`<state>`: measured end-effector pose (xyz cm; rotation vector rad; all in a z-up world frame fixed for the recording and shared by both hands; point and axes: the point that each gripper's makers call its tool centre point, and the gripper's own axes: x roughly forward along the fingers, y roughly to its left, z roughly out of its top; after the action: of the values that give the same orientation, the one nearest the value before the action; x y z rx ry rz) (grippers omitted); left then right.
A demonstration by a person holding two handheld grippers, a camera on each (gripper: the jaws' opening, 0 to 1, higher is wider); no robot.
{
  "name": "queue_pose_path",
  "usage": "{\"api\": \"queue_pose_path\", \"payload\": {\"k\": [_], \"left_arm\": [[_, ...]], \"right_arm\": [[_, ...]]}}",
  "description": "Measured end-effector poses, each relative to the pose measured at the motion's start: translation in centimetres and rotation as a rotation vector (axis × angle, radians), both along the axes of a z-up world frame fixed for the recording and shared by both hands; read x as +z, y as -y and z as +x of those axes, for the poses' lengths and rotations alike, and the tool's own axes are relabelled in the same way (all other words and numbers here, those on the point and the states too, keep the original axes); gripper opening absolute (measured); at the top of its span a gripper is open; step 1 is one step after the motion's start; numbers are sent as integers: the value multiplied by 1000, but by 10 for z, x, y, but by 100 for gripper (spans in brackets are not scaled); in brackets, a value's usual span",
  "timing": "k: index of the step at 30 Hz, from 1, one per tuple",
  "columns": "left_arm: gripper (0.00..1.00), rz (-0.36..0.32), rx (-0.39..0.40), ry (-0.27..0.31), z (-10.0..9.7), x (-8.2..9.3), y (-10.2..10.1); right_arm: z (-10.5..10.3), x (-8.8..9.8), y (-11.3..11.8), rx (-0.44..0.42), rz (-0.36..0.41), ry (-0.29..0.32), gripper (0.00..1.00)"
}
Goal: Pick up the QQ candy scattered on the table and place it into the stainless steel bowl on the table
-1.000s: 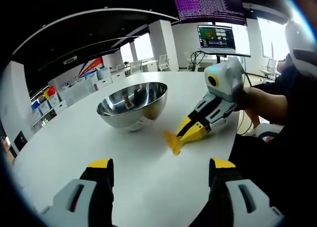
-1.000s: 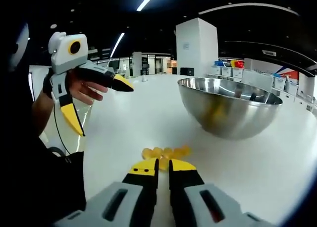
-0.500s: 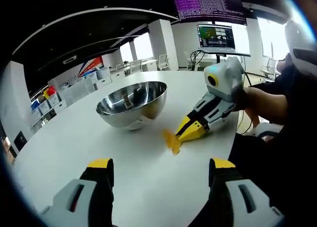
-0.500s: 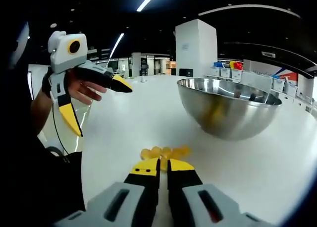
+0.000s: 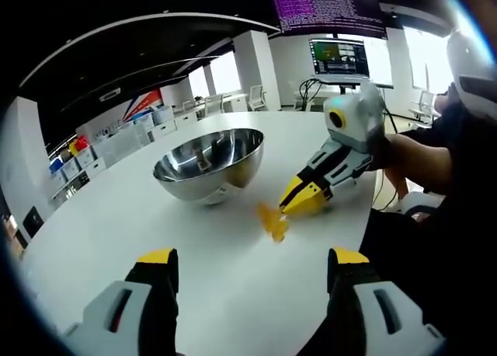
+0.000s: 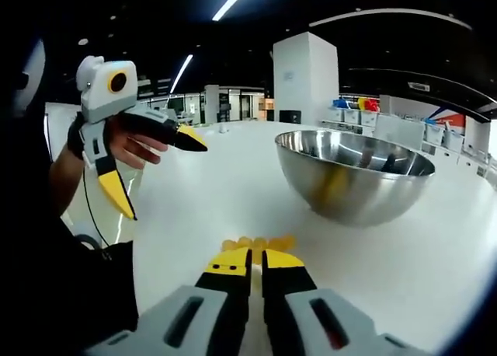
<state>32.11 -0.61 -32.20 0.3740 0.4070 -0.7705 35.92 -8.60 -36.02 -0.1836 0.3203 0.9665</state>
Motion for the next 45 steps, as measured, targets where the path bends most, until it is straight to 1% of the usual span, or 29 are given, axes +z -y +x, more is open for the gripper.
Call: {"api": "queue_pose_path", "payload": {"k": [10, 17, 23, 28, 37, 42, 45], "left_arm": [[78, 1, -4, 2, 1, 1, 1], [79, -3, -12, 3, -1, 2, 2], [79, -8, -10, 5, -1, 2, 2], [79, -9, -11, 2, -1, 1, 2], [79, -15, -13, 6, -1, 2, 3], [79, -20, -12, 5, -1, 2, 3], [79, -21, -15, 8, -2, 2, 3]], "right_arm": [[-2, 12, 1, 1, 6, 23, 4], [-5, 28, 0, 6, 26, 47, 4], [-10, 34, -3, 12, 31, 60, 4], [-11, 44, -3, 12, 40, 81, 4], [4, 85, 3, -16, 65, 171, 4], [17, 108, 4, -27, 72, 230, 4], [27, 117, 4, -40, 86, 238, 4]]}}
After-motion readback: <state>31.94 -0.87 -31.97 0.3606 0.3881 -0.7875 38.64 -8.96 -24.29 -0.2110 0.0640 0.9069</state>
